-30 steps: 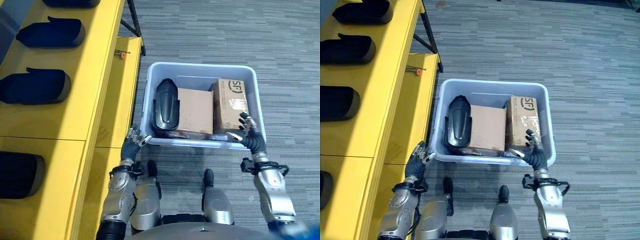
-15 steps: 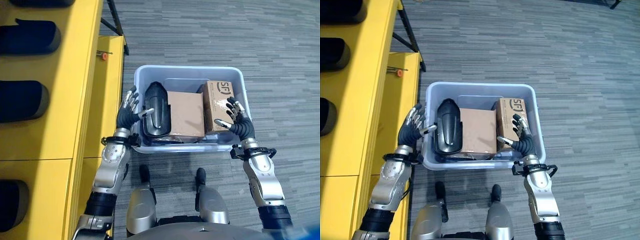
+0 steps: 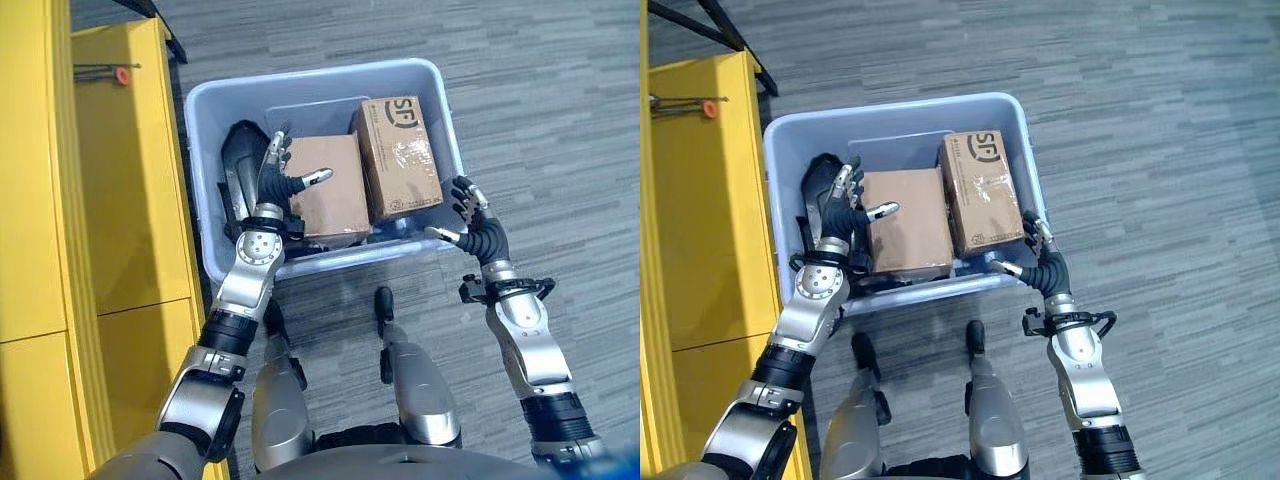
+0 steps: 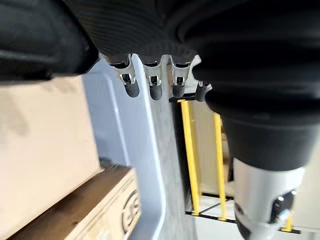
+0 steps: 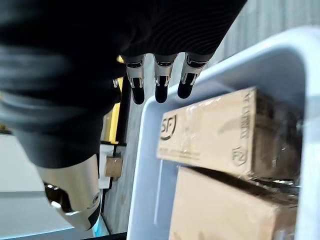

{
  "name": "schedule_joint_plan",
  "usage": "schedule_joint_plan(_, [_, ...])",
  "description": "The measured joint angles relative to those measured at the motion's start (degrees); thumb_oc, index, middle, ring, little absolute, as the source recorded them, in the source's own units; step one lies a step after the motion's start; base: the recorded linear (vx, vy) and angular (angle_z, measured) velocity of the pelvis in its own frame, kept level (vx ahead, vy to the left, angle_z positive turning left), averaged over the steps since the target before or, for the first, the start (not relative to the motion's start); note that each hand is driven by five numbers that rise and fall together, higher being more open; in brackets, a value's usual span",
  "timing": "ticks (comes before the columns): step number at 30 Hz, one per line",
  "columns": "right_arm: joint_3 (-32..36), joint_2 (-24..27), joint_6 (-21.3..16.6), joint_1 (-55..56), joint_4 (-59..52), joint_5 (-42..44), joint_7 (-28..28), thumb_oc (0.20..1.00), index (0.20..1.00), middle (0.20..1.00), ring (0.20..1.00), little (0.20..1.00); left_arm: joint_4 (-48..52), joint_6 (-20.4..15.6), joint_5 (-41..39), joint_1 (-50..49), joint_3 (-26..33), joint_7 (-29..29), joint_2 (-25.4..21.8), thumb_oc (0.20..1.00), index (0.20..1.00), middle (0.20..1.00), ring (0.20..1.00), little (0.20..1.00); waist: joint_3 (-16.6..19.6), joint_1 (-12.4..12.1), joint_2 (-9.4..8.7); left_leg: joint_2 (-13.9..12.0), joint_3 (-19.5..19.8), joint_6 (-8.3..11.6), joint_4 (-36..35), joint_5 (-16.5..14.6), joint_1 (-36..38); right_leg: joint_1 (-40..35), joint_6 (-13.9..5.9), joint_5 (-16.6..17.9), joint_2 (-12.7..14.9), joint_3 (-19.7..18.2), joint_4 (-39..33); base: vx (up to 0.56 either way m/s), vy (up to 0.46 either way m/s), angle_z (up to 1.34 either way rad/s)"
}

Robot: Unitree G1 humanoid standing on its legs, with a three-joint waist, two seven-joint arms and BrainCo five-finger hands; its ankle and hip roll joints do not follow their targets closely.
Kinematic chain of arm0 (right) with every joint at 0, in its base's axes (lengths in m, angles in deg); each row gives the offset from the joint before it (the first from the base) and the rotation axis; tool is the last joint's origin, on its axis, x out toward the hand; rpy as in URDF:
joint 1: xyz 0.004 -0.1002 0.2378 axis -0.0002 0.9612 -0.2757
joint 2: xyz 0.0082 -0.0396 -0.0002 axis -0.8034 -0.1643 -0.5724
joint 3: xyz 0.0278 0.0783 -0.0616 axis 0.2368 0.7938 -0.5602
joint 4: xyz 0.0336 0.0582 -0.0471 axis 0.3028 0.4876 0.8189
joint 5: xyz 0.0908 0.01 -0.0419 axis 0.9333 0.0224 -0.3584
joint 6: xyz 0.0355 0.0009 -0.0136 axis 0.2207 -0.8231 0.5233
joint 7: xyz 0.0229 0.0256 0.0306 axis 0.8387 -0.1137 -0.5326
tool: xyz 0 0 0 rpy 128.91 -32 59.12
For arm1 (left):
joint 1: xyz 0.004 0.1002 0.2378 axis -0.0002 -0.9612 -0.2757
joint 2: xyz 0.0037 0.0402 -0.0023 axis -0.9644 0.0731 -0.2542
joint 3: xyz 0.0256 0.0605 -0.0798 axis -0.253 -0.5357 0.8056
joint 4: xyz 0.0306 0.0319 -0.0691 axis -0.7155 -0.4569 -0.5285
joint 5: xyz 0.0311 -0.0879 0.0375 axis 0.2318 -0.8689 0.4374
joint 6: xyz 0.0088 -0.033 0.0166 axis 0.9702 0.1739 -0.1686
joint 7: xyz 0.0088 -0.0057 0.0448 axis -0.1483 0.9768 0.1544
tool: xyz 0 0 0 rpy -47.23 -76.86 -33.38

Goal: Move parts from the plastic box to the shelf.

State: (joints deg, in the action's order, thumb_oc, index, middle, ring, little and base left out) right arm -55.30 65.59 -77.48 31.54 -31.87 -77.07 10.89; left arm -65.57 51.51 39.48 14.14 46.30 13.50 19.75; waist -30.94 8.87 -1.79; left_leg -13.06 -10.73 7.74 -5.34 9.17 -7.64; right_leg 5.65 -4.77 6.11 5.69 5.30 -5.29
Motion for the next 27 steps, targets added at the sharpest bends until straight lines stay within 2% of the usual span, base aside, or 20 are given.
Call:
schedule_joint_plan(4, [-0.3,0.2,-0.3,0.4,0.0,0.0,-0.7,1.000,1.000,1.000,1.000,1.000,-3.5,-0.2,-0.3,0.4,6.7,4.0,0.5,1.000,1.000,1.000,1.000,1.000,0.0,-0.1,0.09,0.1,-0.3,-0.07,0.0,0.1,-1.9,2.2,-0.05,0.1,-0.1,-0.3,0.0,0.00,-0.013,-0.02])
schedule_joint_plan(8, [-1.0,0.2,-0.4,0.1,0.0,0.0,-0.9,1.000,1.000,1.000,1.000,1.000,-3.7,-0.4,-0.4,0.1,8.6,6.8,0.3,1.000,1.000,1.000,1.000,1.000,-0.1,-0.8,0.00,0.2,-0.4,-0.08,0.0,0.0,-2.7,3.0,-0.05,0.1,-0.1,-0.3,0.0,0.00,0.000,0.00])
schedule_joint_plan(13, [-1.9,0.2,-0.4,0.1,0.0,-0.1,-1.0,1.000,1.000,1.000,1.000,1.000,-3.7,-0.5,-0.4,0.2,8.1,7.1,0.3,1.000,1.000,1.000,1.000,1.000,-0.1,-0.7,-0.14,0.4,-0.3,-0.13,0.0,0.1,-2.8,3.0,-0.11,0.1,0.2,-0.2,0.0,0.01,-0.028,0.00])
schedule_joint_plan(14, [-2.1,0.4,-0.6,0.5,0.0,-0.3,-1.1,1.000,1.000,1.000,1.000,1.000,-3.4,-0.9,-0.4,-0.9,8.8,7.6,0.4,1.000,1.000,1.000,1.000,1.000,-0.1,-0.8,-0.35,0.3,-0.3,-0.13,0.0,0.1,-3.0,3.2,-0.13,0.1,0.0,-0.2,0.0,0.04,-0.070,-0.08])
schedule_joint_plan(15, [-2.7,1.3,-1.0,1.4,-0.1,-1.0,-1.6,1.000,1.000,1.000,1.000,1.000,-2.2,-1.9,-0.4,-2.1,12.8,9.5,1.7,1.000,1.000,1.000,1.000,1.000,-0.3,-0.9,-1.02,-0.1,-0.5,-0.07,0.0,0.1,-3.7,4.3,-0.09,0.2,-0.4,-0.5,0.0,0.00,-0.002,-0.11])
schedule_joint_plan(21, [-2.5,1.3,-1.0,2.5,-0.1,-1.1,-2.5,1.000,1.000,1.000,1.000,1.000,-2.9,-1.4,-0.4,-3.7,12.6,11.0,1.1,1.000,1.000,1.000,1.000,1.000,-0.3,-2.1,-1.24,-0.1,-0.9,-0.06,0.0,0.1,-3.8,4.5,-0.04,0.3,-0.4,-0.8,0.0,0.00,-0.001,-0.03])
schedule_joint_plan(23, [-4.0,2.7,-1.3,2.9,-1.4,-1.0,-2.6,1.000,1.000,1.000,1.000,1.000,-6.5,-2.4,-0.4,-2.9,11.1,11.7,-0.5,1.000,1.000,1.000,1.000,1.000,-0.3,-1.9,-1.92,-0.1,-1.3,-0.12,0.0,0.2,-5.9,7.1,-0.12,0.8,-0.4,-1.4,0.1,-0.01,0.000,-0.10])
schedule_joint_plan(27, [-4.6,2.1,-1.3,2.5,-1.7,-0.9,-2.5,1.000,1.000,1.000,1.000,1.000,-13.1,-0.9,-1.0,-1.4,8.2,11.5,-1.3,1.000,1.000,1.000,1.000,1.000,-0.6,-1.1,-3.25,-0.2,-1.6,-0.22,0.0,0.7,-7.7,9.0,-0.03,1.3,-0.5,-1.6,0.1,-0.01,0.000,-0.05])
